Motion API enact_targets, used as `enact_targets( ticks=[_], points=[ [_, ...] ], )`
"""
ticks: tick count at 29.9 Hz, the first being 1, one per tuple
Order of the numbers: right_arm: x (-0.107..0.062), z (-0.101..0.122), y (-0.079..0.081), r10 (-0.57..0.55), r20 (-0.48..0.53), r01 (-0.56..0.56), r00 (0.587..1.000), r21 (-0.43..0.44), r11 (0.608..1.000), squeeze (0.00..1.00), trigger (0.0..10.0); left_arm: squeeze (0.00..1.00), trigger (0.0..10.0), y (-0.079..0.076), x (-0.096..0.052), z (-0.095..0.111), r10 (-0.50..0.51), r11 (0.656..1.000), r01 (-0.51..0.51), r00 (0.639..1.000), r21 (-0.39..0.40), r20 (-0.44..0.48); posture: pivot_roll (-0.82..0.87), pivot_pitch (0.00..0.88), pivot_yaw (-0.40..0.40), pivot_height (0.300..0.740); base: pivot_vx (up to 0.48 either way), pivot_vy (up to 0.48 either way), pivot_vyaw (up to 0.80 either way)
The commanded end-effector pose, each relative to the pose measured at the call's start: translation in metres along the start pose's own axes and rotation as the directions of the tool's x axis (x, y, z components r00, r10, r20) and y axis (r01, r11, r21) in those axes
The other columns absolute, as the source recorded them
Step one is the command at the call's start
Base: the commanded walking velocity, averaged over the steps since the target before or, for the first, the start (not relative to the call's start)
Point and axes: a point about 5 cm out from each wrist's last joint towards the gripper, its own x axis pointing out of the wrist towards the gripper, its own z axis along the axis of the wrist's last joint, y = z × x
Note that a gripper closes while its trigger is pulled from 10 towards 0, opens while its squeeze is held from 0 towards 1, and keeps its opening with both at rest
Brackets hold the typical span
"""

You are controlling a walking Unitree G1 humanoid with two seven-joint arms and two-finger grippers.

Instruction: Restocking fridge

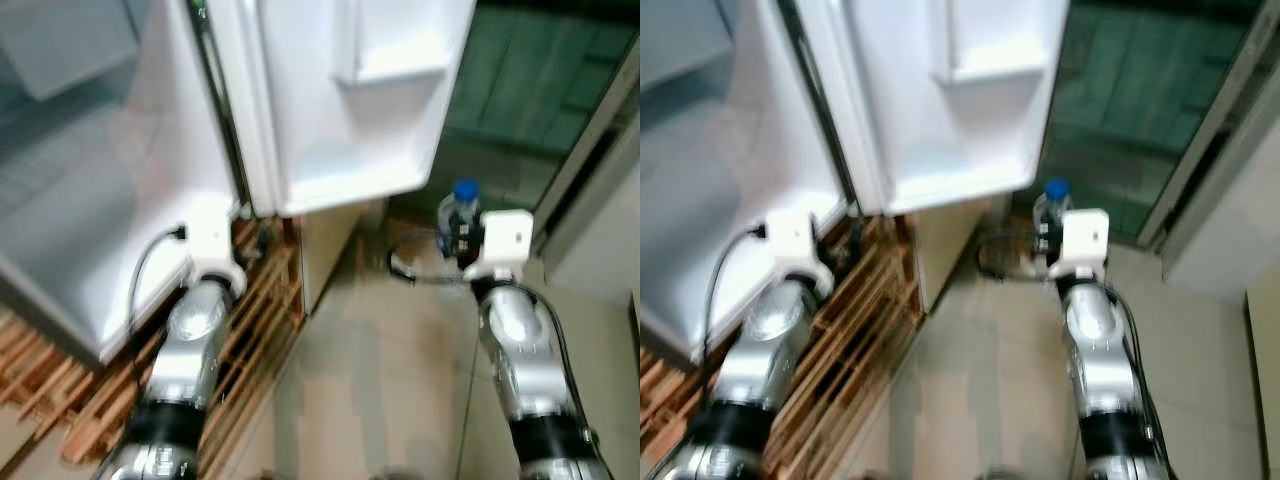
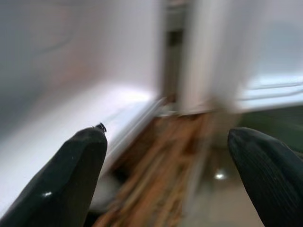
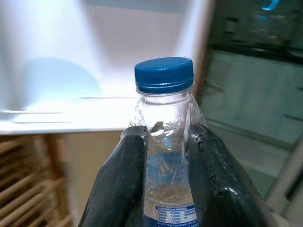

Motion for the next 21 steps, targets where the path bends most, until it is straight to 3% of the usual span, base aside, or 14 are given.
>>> enact_targets(
  ticks=[1, 5, 6, 10, 21],
  points=[
    [0.002, 0.01, 0.004, 0.03, 0.049, -0.031, 0.998, 0.019, 0.999, 0.0, 10.0, 0.0, 10.0, 0.005, -0.001, 0.003, 0.034, 0.999, -0.034, 0.999, 0.025, 0.018, -0.05, 0.0, 0.012, 0.74, 0.0, 0.0, 0.0],
    [0.001, 0.008, 0.004, 0.056, 0.039, -0.058, 0.998, 0.037, 0.998, 0.0, 10.0, 0.0, 10.0, -0.003, -0.003, 0.009, 0.02, 1.0, -0.021, 0.999, 0.02, 0.05, -0.05, 0.0, 0.002, 0.74, 0.0, -0.066, 0.0],
    [0.002, 0.009, 0.006, 0.069, 0.04, -0.07, 0.997, 0.035, 0.997, 0.0, 10.0, 0.0, 10.0, -0.015, -0.001, 0.015, -0.012, 0.999, 0.01, 0.997, 0.032, 0.077, -0.05, 0.0, 0.004, 0.74, 0.0, -0.48, 0.66],
    [0.004, 0.01, 0.006, 0.073, 0.045, -0.075, 0.996, 0.039, 0.996, 0.0, 10.0, 0.0, 10.0, -0.025, 0.0, 0.018, -0.045, 0.998, 0.04, 0.995, 0.05, 0.087, -0.05, 0.0, 0.006, 0.74, 0.0, -0.48, 0.65],
    [0.004, 0.013, 0.005, 0.074, 0.055, -0.076, 0.996, 0.027, 0.997, 0.0, 10.0, 0.0, 10.0, -0.027, 0.006, 0.022, -0.053, 0.998, 0.051, 0.996, 0.035, 0.074, -0.06, 0.0, 0.009, 0.74, 0.0, -0.48, 0.6]
  ],
)
